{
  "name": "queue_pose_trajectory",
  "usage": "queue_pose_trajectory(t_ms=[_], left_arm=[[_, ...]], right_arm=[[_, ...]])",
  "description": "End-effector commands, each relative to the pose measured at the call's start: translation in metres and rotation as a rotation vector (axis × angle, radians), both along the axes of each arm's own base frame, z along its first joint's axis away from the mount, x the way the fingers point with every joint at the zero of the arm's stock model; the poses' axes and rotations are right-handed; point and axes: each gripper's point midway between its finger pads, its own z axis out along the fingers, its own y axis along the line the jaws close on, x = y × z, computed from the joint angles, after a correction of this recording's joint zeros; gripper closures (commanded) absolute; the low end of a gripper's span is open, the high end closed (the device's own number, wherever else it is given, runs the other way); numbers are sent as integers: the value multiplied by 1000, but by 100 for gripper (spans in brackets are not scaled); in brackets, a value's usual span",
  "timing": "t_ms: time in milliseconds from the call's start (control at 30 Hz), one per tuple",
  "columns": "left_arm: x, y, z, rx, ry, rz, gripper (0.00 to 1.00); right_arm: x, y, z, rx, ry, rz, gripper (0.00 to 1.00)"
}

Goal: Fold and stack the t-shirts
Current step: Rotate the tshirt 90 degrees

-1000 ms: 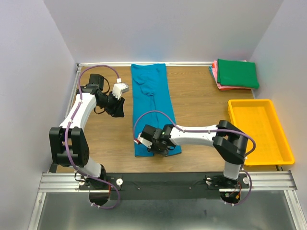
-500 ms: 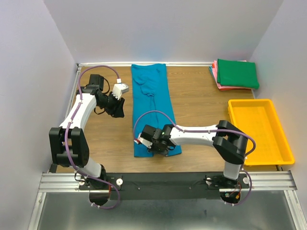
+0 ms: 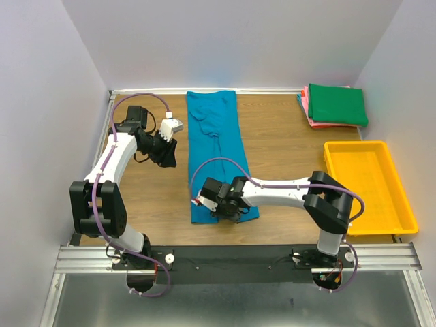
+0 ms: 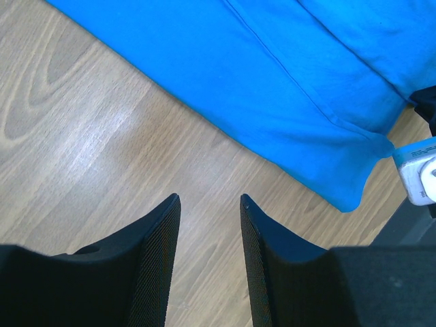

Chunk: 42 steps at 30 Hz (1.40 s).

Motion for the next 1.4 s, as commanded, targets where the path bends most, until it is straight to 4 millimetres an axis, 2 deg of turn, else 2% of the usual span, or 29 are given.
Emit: queue_pose_trajectory(t_ms=[0,200,500,900,1033,1167,1300,1367], left_arm=[[-2,-1,4,-15,-15,-9,52],[-2,-2,3,-16,-17,-10,52],[-2,-1,3,-16,-17,-12,52],[-2,-2,0,-18,-8,-15,52],[-2,-2,1,-18,-7,-14,52],[-2,-2,1,-17,-2,-17,52],[-2,-2,0,-19,1,-18,52],[-2,-3,0,-21,0,-17,52]], right_arm=[[-6,2,15,23,9,19,72],[-6,0,17,20,7,22,72],[-15,1,2,-1,69,37,75],[-16,-5,-4,-20,73,35,89],[-17,-5,-5,-27,76,35,99],[-14,3,12,25,59,33,100],[-16,15,44,131,54,59,100],[-18,16,51,153,53,73,99]])
